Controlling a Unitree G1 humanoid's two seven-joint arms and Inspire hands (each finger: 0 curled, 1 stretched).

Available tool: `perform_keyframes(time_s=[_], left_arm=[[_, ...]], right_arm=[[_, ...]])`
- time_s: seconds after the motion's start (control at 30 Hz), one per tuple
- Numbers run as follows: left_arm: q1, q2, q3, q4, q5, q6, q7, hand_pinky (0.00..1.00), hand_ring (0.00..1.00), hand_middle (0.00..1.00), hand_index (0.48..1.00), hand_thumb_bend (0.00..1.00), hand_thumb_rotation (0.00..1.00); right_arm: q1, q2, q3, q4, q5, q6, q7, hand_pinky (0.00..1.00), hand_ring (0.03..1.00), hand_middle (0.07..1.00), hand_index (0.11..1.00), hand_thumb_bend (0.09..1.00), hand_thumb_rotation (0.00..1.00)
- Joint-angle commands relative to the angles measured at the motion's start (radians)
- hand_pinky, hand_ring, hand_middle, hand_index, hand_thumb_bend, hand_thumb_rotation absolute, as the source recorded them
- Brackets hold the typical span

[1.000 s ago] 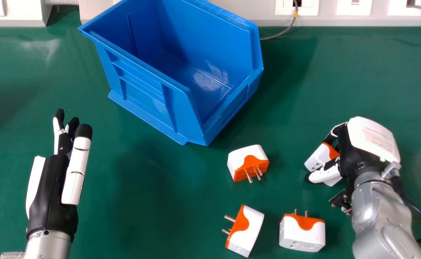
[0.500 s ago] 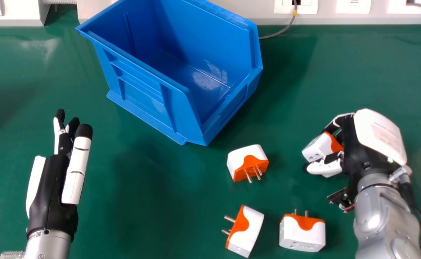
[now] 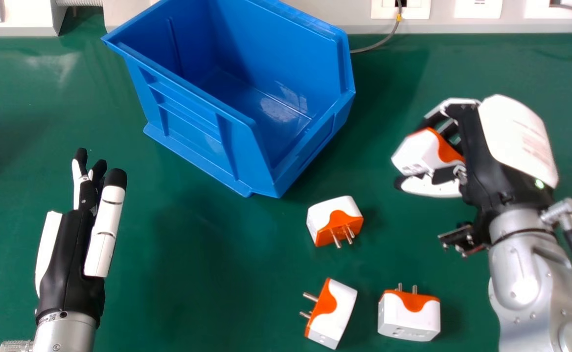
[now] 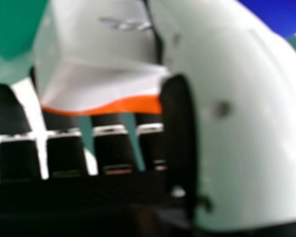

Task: Pick all objects and put in blue box

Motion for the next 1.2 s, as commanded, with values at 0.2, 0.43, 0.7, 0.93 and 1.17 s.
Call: perform_keyframes(time_s=[0.2,0.43,0.7,0.93,1.17], left_arm=[[-0.011,0.006,-0.003,-0.014,-0.007,-0.002,-0.002,1.0,1.0,1.0,1.0,0.54,1.0],[-0.012,0.011,0.0,-0.012,-0.008,-0.005,-0.01,1.0,1.0,1.0,1.0,0.54,1.0],[-0.001,0.014,-0.005,-0.024,0.01,-0.01,-0.005,1.0,1.0,1.0,1.0,0.54,1.0],[0.009,0.018,-0.006,-0.022,0.017,-0.017,0.001,1.0,1.0,1.0,1.0,0.54,1.0],[0.029,0.011,-0.012,-0.045,0.022,-0.018,0.007,1.0,1.0,1.0,1.0,0.55,1.0]], right_arm=[[-0.231,0.001,-0.011,0.105,0.042,-0.139,0.009,0.28,0.414,0.524,0.558,0.485,0.0],[-0.396,0.024,0.015,0.296,0.054,-0.218,0.001,0.28,0.415,0.524,0.564,0.484,0.0],[-0.564,0.05,0.071,0.509,0.037,-0.29,-0.013,0.29,0.425,0.529,0.561,0.485,0.0],[-0.7,0.123,0.102,0.708,0.062,-0.331,-0.019,0.3,0.424,0.52,0.556,0.487,0.0],[-0.815,0.197,0.132,0.897,0.067,-0.351,-0.056,0.31,0.432,0.499,0.546,0.49,0.0]])
